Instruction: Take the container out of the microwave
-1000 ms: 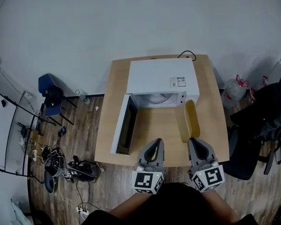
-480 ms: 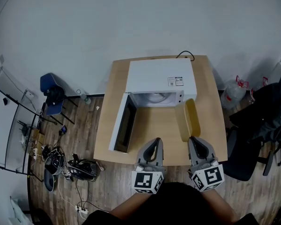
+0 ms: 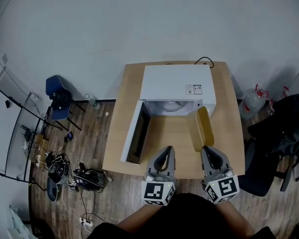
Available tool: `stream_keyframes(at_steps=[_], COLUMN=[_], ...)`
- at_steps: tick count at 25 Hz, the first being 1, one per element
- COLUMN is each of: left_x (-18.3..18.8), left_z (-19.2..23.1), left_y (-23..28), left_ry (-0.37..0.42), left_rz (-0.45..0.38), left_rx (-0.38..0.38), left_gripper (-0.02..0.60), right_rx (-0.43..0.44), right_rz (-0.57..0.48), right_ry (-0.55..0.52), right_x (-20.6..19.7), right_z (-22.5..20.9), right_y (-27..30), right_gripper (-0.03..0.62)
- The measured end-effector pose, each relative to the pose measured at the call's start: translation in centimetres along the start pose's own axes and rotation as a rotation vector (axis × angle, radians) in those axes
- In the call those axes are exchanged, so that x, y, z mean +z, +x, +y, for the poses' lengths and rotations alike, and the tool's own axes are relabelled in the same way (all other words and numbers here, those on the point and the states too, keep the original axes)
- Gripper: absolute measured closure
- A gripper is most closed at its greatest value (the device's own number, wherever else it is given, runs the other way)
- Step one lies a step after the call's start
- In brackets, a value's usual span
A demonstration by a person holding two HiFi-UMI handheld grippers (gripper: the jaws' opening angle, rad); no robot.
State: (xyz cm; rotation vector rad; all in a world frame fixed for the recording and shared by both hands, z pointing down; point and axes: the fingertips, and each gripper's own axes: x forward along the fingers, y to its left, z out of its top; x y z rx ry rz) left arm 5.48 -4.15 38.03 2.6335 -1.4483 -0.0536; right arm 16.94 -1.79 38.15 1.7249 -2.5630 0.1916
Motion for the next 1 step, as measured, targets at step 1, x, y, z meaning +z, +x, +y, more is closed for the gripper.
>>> stream_keyframes(at_steps=[1], left_x=[0.04], left_z=[0.26], left_y=[0.14], left_ry=[-0.001], left_rz=[0.0], left_rx=[0.0], left_gripper=[0.572], right_rx=[0.002], right_rz=[0.001], right_ry=[-0.001], right_x=[-0.03], right_z=[0.11], right_y=[0.3], right_gripper=[0.522])
